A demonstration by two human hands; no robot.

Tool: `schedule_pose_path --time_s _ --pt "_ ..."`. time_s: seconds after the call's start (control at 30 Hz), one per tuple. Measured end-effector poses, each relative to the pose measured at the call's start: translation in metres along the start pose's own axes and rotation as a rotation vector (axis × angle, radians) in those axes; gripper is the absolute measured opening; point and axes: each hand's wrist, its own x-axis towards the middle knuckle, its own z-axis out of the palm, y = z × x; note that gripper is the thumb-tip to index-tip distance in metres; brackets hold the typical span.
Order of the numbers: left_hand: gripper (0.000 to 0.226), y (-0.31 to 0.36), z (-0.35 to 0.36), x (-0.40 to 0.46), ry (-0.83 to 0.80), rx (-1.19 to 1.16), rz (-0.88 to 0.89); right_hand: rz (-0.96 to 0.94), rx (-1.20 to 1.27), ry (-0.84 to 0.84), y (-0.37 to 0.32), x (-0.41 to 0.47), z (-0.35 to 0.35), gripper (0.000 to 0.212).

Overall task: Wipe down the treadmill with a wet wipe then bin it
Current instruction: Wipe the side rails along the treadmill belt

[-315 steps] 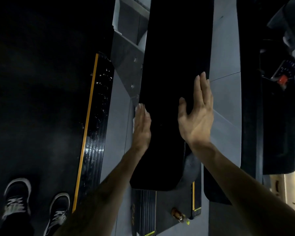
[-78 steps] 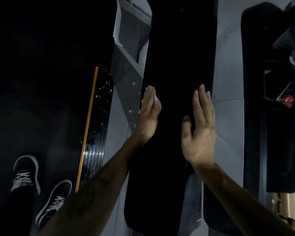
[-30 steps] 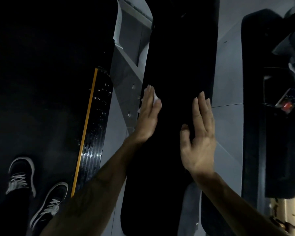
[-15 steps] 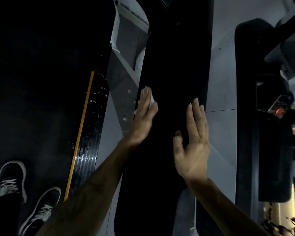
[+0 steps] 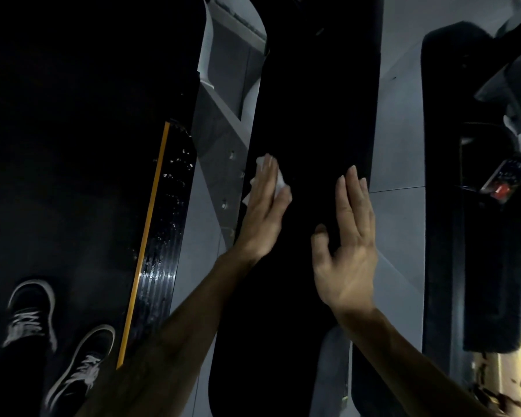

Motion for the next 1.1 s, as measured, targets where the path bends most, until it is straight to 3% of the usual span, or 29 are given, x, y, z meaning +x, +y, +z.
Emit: schedule_pose_path --time_s 0.17,0.3,0.37,0.47,0.57,0.67,0.9,1.1 --pt "0.066 -0.009 -0.016 0.043 0.040 0.037 -0.110 0.011 0.007 -0.003 -0.001 0.000 0.000 0.071" --pt "0.061 -0.024 -0.019 0.021 0.064 -0.037 -0.247 0.005 0.015 0.002 -0.001 0.000 0.000 0.070" --pt "0.058 -0.025 -0.013 -0.005 0.077 -0.058 -0.200 0.001 0.015 0.002 -0.001 0.000 0.000 0.070" --pt "0.059 -0.017 0.006 -0.035 0.071 -0.005 0.011 -0.009 0.010 0.000 0.000 -0.001 0.000 0.069" --pt "0.057 0.005 0.017 -0.023 0.012 0.045 0.161 0.005 -0.004 -0.001 0.001 -0.001 0.000 0.070" --pt "0.056 0.014 0.012 0.009 0.032 0.063 0.158 0.022 -0.006 -0.004 -0.001 -0.001 0.000 0.071" --pt "0.053 0.003 0.003 -0.001 0.112 -0.032 -0.122 0.017 0.000 -0.020 0.000 -0.001 -0.001 0.071" --pt "0.057 0.017 0.022 -0.024 -0.003 0.117 0.191 -0.002 -0.007 -0.003 0.002 0.000 0.000 0.070"
